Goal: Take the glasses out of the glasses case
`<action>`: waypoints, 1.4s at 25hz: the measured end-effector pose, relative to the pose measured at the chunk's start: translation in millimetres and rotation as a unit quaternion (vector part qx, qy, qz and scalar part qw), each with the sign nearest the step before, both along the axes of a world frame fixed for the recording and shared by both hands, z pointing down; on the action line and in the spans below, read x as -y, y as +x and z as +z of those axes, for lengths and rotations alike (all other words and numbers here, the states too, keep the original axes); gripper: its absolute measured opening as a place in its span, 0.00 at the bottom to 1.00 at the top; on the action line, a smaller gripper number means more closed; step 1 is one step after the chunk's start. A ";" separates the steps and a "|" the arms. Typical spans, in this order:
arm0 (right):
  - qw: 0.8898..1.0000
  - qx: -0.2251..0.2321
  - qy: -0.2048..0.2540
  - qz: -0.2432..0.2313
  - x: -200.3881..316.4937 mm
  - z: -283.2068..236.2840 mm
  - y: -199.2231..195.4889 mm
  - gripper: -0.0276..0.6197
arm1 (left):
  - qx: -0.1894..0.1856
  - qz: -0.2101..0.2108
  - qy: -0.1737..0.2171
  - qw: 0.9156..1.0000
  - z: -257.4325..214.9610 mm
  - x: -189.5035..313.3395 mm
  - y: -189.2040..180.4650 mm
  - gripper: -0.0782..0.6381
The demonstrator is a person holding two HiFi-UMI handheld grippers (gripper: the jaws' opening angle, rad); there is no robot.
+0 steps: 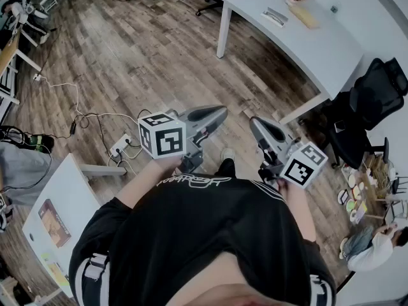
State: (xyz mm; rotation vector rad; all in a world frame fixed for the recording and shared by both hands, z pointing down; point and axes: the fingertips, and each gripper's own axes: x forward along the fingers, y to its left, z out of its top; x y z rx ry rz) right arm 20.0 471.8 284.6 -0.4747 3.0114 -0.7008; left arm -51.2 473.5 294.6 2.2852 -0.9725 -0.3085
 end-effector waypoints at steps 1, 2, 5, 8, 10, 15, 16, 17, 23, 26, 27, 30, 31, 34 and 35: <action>1.000 0.001 0.000 0.000 0.3 -0.1 -0.6 0.05 | 0.000 0.000 -0.001 1.000 0.4 -0.1 -1.0 0.12; 1.000 0.001 -0.001 0.001 0.5 -0.3 -1.3 0.05 | 0.000 -0.001 -0.002 1.000 0.6 -0.1 -2.1 0.12; 1.000 0.001 0.000 0.001 0.8 -0.7 -4.2 0.05 | -0.001 -0.004 -0.001 1.000 -0.5 0.2 -5.5 0.12; 1.000 0.000 0.003 0.000 -1.0 -1.3 -5.0 0.05 | 0.000 -0.006 0.001 1.000 -1.9 0.2 -7.7 0.12; 1.000 0.003 0.006 -0.001 -1.9 -3.0 -3.7 0.05 | 0.001 -0.007 0.003 1.000 -2.7 0.6 -7.8 0.12; 1.000 0.025 0.003 0.002 4.7 -6.9 -2.4 0.05 | 0.005 -0.003 0.008 1.000 -4.4 4.6 -7.8 0.12; 0.999 0.034 0.000 0.003 6.2 -6.9 -2.4 0.05 | 0.005 -0.002 0.008 1.000 -3.9 5.3 -7.9 0.12; 0.999 0.040 -0.005 0.003 7.3 -6.1 -2.6 0.06 | 0.005 -0.001 0.008 1.000 -3.2 5.8 -8.1 0.12; 0.999 0.033 -0.004 0.007 17.2 -1.9 -3.0 0.06 | 0.003 -0.002 0.015 1.000 -5.4 13.0 -9.3 0.12; 0.999 0.032 -0.005 0.009 28.7 -1.1 -1.3 0.06 | 0.003 -0.004 0.014 1.000 -4.4 22.7 -8.7 0.12; 0.999 0.033 -0.007 0.009 32.8 -0.5 -0.3 0.06 | 0.003 -0.003 0.013 1.000 -3.7 26.3 -7.7 0.12; 0.999 0.038 -0.013 0.009 44.6 1.4 3.0 0.06 | 0.004 -0.001 0.012 1.000 -2.0 36.3 -3.8 0.12; 0.999 0.039 -0.014 0.010 49.1 2.3 4.1 0.05 | 0.004 0.000 0.012 1.000 -1.3 40.3 -2.4 0.12; 0.999 0.038 -0.018 0.013 65.3 7.1 7.5 0.06 | 0.006 0.002 0.009 1.000 1.5 56.0 1.5 0.12; 0.999 0.038 -0.020 0.013 70.6 8.8 8.8 0.06 | 0.006 0.003 0.007 1.000 2.5 61.8 2.9 0.12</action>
